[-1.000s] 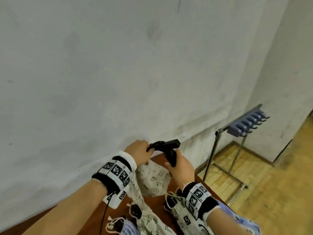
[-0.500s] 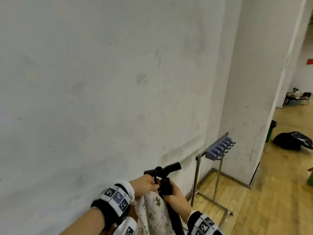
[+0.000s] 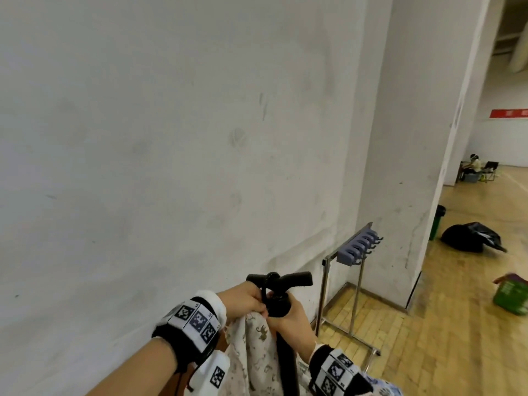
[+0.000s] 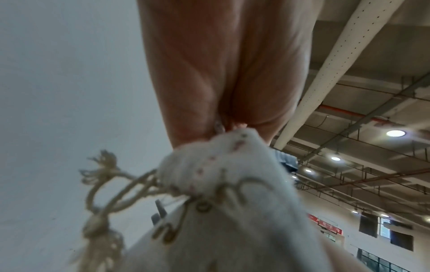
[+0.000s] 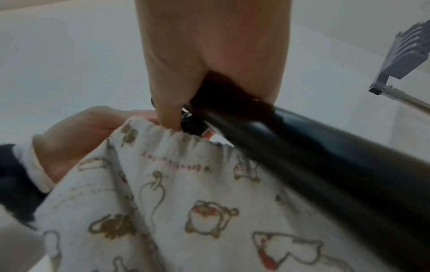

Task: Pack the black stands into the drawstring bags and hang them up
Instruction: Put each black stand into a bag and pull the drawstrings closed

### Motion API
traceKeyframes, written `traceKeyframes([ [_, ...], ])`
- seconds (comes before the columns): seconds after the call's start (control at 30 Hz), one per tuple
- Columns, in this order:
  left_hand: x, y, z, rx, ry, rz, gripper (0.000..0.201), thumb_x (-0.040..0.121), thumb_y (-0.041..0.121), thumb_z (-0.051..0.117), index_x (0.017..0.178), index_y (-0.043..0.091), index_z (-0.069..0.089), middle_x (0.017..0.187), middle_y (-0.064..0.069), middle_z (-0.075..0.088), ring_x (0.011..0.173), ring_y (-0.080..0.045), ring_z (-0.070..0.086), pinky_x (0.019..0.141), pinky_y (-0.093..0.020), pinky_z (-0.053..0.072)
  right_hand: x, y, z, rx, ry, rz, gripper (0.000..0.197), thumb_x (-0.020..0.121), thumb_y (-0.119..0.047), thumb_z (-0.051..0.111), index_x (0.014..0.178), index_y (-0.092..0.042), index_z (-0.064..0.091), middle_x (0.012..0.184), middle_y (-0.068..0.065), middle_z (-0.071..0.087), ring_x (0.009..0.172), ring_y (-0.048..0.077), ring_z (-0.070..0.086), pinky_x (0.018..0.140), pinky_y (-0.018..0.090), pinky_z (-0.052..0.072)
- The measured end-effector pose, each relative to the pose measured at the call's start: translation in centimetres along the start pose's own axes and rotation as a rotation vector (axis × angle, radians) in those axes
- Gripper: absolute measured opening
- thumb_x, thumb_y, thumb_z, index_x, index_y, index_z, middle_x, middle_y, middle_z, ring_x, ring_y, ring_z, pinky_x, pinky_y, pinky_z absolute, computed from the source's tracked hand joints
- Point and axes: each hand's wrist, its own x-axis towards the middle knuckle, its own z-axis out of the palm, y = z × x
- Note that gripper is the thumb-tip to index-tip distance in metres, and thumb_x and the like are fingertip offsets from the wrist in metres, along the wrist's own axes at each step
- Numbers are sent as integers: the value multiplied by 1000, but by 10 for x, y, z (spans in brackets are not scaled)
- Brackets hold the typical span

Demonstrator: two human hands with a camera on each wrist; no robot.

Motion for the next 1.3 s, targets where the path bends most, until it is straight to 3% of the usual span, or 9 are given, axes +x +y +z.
traceKeyframes([
  [0.23,-20,-7,5,65,0,-38,9,67,17,69,59,17,66,61,0,55,62,-10,50,65,-25,42,-18,-7,7,-22,20,28,32,71,5,74,95,-15,65,83,2,73,75,13,70,61,20,52],
  [0.4,-26,-17,16,19,22,-161,8,75,1,64,68,5,66,70,-6,58,65,-14,49,64,-26,41,-25,-5,10,-43,63,67,30,67,12,66,87,-11,66,77,14,71,68,25,67,60,31,53],
  [0.57,-36,-33,13,51,-38,-226,46,80,-7,52,124,7,60,103,-6,65,100,-19,57,93,-29,46,-31,-1,-11,-94,-7,158,20,65,12,66,76,-4,62,63,12,60,54,20,56,55,30,47],
  [0.67,-44,-36,15,-12,3,-193,45,80,-12,53,121,5,60,95,-7,67,91,-17,60,81,-21,47,-40,7,-18,-154,-181,243,22,62,4,72,81,-2,64,72,14,65,64,21,61,69,35,52],
  [0.83,-50,-43,26,-124,67,-146,35,82,-4,58,111,14,65,112,-12,69,111,-21,61,102,-35,42,-52,15,-9,-106,-265,228,41,55,-5,70,95,4,70,88,14,71,80,20,67,76,23,54],
  [0.93,-48,-48,30,-182,90,-164,27,83,2,58,104,16,68,101,-13,68,85,-21,61,78,-28,46,-55,18,-3,-45,-261,216,31,58,1,71,89,-2,71,89,15,70,84,27,64,83,35,52],
  [1.0,-48,-52,31,-196,59,-207,24,80,4,56,93,17,70,88,-17,65,71,-23,52,65,-29,41,-56,15,-2,-81,-292,215,26,64,9,69,85,-5,69,82,8,66,77,18,61,72,23,52],
  [1.1,-51,-58,29,-197,-14,-267,31,84,-8,47,79,15,67,60,2,60,59,-18,45,56,-27,34,-58,12,-2,-133,-367,199,24,67,13,67,83,-5,68,81,2,68,76,10,64,71,20,49],
  [1.3,-62,-74,24,-170,-157,-379,31,87,-11,51,114,1,63,95,-5,67,92,-16,62,86,-26,52,-57,19,-5,-133,-381,210,22,57,1,69,79,-1,66,84,17,70,90,31,70,91,44,52],
])
